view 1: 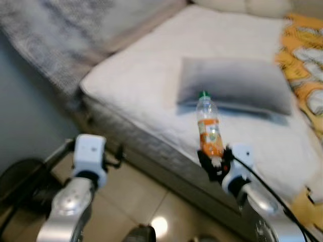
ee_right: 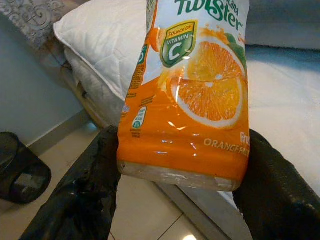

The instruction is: Clean up the room

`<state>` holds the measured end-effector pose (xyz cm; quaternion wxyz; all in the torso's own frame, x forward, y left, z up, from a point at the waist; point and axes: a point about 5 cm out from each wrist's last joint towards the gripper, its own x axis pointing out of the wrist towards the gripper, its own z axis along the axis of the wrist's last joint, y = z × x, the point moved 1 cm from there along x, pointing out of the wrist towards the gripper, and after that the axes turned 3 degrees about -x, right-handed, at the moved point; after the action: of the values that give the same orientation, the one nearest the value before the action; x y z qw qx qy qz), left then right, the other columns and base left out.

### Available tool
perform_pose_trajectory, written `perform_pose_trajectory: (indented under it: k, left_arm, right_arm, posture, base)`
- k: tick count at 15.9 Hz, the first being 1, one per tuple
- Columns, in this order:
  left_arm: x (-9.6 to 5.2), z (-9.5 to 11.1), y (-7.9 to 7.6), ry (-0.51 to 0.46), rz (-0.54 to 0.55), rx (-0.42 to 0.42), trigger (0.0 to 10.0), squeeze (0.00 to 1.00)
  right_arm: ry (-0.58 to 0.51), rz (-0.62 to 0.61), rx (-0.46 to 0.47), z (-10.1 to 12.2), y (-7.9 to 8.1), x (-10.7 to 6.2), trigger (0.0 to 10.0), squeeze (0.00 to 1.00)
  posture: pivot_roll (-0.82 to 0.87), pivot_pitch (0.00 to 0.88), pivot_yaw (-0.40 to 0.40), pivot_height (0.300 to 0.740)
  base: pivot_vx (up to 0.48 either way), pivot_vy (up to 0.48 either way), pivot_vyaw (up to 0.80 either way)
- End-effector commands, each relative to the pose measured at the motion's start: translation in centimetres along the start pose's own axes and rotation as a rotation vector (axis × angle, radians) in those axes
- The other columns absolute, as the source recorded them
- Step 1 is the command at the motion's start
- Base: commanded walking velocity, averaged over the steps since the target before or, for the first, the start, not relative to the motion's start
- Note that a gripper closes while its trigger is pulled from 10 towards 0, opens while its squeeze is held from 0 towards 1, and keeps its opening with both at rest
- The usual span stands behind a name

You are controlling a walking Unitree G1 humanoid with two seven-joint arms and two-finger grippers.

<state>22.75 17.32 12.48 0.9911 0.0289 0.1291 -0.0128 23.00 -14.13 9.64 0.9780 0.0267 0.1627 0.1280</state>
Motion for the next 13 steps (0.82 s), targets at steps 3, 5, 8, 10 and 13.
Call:
perform_pose_trajectory:
  k: [3,5,8,10,13]
  left_arm:
    - [0.3,0.6,0.5,-0.022,0.022,0.049,10.0,0.00]
    - [0.8,1.0,1.0,-0.040,0.027,0.018,10.0,0.00]
    - [1.3,0.6,1.0,-0.042,0.022,0.015,10.0,0.00]
    - [1.4,0.6,0.9,-0.043,0.021,0.015,10.0,0.00]
    - [1.5,0.7,0.4,-0.053,0.011,0.020,10.0,0.00]
  right_arm:
    - [-0.010,0.006,0.029,0.3,-0.2,0.2,10.0,0.00]
    - [-0.017,0.008,0.055,0.5,0.0,0.2,10.0,0.00]
    - [-0.015,-0.031,0.021,0.8,-0.4,1.5,10.0,0.00]
    - [-0.020,-0.034,0.008,0.9,-0.4,1.6,10.0,0.00]
    - [-0.080,-0.053,-0.054,1.6,-0.5,1.9,10.0,0.00]
  posture:
    - [-0.01,0.110,0.006,0.740]
    - [-0.04,0.094,0.021,0.740]
    - [-0.02,0.039,0.022,0.740]
    - [-0.02,0.024,0.024,0.740]
    - [-0.01,0.000,0.036,0.740]
  base:
    - [0.000,0.000,0.80]
    - [0.000,0.000,0.80]
    - [0.082,0.000,0.00]
    - [0.266,0.000,0.00]
    - [0.280,0.000,0.00]
